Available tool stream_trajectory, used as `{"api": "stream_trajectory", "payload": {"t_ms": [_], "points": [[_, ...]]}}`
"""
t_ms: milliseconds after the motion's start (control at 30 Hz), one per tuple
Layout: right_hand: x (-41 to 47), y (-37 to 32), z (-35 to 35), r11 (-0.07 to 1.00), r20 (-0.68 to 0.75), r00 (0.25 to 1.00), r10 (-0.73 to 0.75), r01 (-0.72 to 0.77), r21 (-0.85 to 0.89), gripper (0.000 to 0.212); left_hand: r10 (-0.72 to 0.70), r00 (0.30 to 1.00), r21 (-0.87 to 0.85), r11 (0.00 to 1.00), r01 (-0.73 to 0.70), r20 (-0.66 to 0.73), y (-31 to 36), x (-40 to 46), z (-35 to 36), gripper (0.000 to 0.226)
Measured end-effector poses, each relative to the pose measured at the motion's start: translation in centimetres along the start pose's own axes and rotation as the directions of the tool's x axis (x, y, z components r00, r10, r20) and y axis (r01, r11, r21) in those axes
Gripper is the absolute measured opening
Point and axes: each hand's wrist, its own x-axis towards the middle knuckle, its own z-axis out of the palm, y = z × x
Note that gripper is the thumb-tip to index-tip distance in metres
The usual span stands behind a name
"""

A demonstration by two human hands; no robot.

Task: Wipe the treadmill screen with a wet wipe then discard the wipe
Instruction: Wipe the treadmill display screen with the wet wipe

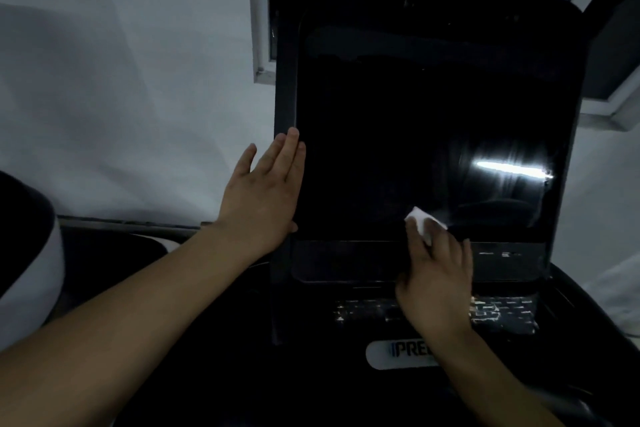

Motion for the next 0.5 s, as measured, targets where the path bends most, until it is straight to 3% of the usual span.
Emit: {"api": "stream_trajectory", "payload": {"t_ms": [167, 267, 333, 400, 500], "points": [[-1.4, -7.9, 0.3, 0.962, 0.009, 0.963, -0.270, 0.269, 0.034, 0.075, -0.005, 1.000, -0.015, 1.000, 0.005, -0.005, 0.0, 0.0, 0.0, 0.126], [1.4, -10.5, -0.5, 0.918, -0.030, 0.918, -0.396, 0.397, 0.029, 0.070, 0.005, 0.999, -0.026, 1.000, -0.006, -0.034, -0.1, 0.1, 0.1, 0.105], [5.3, -11.3, -2.1, 0.913, -0.038, 0.912, -0.407, 0.408, 0.006, 0.075, 0.005, 0.999, -0.027, 1.000, -0.006, -0.033, -0.2, 0.1, 0.1, 0.104], [8.8, -11.9, -4.1, 0.922, 0.018, 0.921, -0.388, 0.388, 0.019, 0.081, 0.003, 1.000, -0.022, 1.000, -0.003, -0.010, -0.2, 0.1, 0.0, 0.119], [9.6, -12.2, -4.7, 0.929, 0.026, 0.929, -0.369, 0.368, 0.033, 0.078, 0.000, 1.000, -0.022, 1.000, -0.001, -0.007, -0.2, 0.0, 0.1, 0.123]]}}
